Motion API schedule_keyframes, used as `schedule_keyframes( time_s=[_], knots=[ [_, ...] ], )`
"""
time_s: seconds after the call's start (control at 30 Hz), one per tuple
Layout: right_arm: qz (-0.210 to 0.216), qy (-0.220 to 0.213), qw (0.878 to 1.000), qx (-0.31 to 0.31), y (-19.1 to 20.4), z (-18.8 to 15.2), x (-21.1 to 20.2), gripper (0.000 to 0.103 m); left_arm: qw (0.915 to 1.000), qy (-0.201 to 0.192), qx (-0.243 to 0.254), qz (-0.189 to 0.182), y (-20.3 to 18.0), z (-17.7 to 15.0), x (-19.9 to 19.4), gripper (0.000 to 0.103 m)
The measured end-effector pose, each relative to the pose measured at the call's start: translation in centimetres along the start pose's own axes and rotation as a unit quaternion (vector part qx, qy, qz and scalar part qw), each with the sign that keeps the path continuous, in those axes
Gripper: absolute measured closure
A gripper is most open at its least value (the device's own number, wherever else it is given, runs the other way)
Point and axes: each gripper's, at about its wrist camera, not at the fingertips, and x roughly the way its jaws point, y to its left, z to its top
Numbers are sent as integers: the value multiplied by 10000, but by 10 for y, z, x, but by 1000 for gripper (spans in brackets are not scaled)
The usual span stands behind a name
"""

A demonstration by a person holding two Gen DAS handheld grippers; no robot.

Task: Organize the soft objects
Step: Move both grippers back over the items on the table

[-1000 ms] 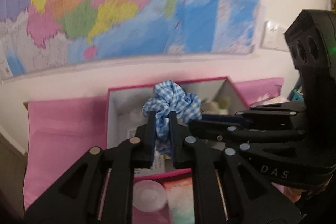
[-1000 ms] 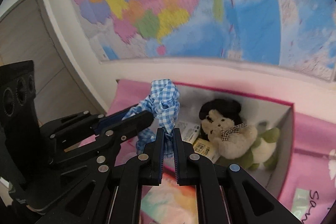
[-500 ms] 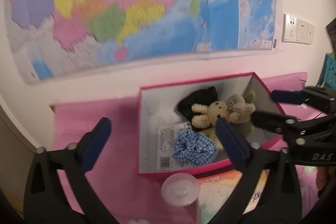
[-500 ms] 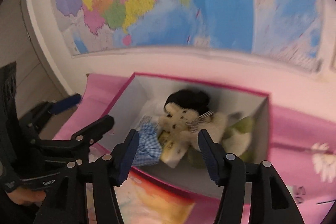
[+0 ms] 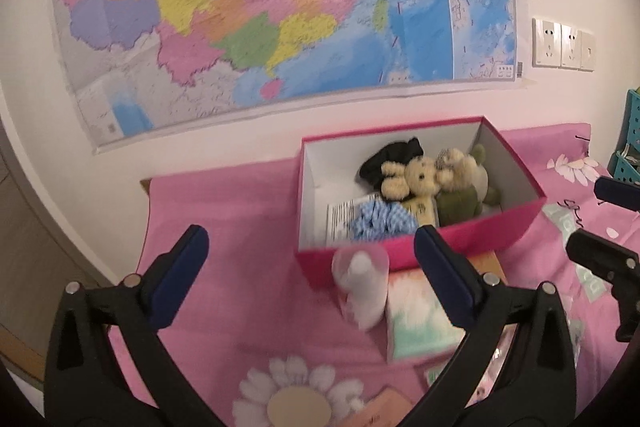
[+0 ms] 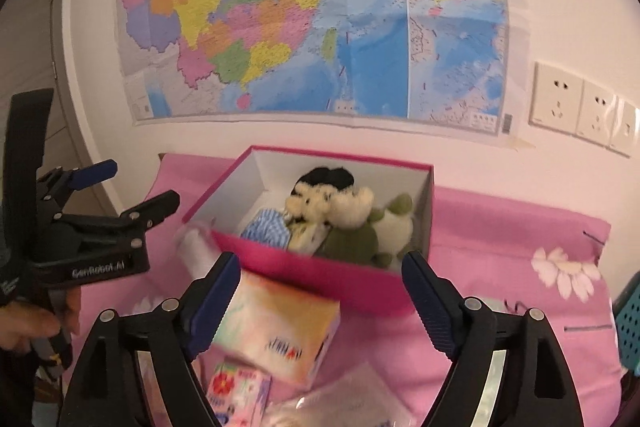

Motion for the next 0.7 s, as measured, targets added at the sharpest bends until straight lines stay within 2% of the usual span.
schedule_keyframes(
  time_s=[0.4, 0.7],
  knots=[
    [150, 55, 9998, 96, 14, -46, -47, 11, 9996, 279, -45, 79, 4, -50, -38, 0],
    [264, 264, 9991, 196, 25, -87, -63, 9, 9977, 618, -91, -277, -17, -100, -52, 1]
  ],
)
